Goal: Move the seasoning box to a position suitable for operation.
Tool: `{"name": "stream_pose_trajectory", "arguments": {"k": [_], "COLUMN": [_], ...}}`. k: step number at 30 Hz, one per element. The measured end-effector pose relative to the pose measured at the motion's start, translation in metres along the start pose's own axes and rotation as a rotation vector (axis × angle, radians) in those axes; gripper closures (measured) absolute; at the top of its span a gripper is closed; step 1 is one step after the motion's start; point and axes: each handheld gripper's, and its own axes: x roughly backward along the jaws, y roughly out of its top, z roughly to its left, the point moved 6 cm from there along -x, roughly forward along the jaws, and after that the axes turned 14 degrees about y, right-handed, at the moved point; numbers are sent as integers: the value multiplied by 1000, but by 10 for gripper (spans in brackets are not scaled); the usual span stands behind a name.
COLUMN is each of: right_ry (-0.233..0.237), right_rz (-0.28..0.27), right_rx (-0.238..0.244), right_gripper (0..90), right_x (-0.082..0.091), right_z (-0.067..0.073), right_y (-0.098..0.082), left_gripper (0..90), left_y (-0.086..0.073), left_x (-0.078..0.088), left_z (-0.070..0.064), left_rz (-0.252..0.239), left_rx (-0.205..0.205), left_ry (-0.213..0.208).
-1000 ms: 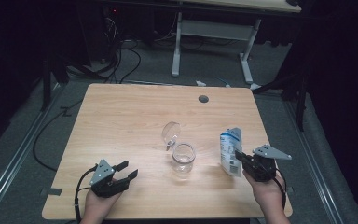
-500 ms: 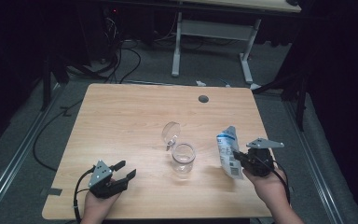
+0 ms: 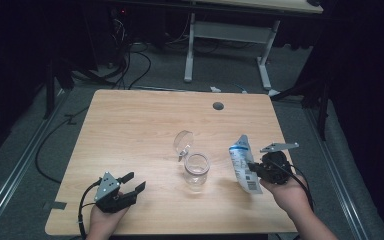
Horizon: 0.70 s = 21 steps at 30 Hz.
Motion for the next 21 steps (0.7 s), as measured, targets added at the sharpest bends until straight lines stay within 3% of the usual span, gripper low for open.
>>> {"name": "stream_pose_trajectory", "arguments": {"k": [9,21], "right_ry": [-8,-2], "right_rz": [61,189], "right_rx": [11,16], "right_gripper": [900,900], "right_x": [1,-1], "right_z": [1,4], "right_y": [3,6], "left_gripper": [423,422], "left_y": [0,0], "left_x": [1,1], "left_z": [0,-1], "left_rz": [-2,-2], "left_rx": [3,-2], "left_ry": [0,-8]}}
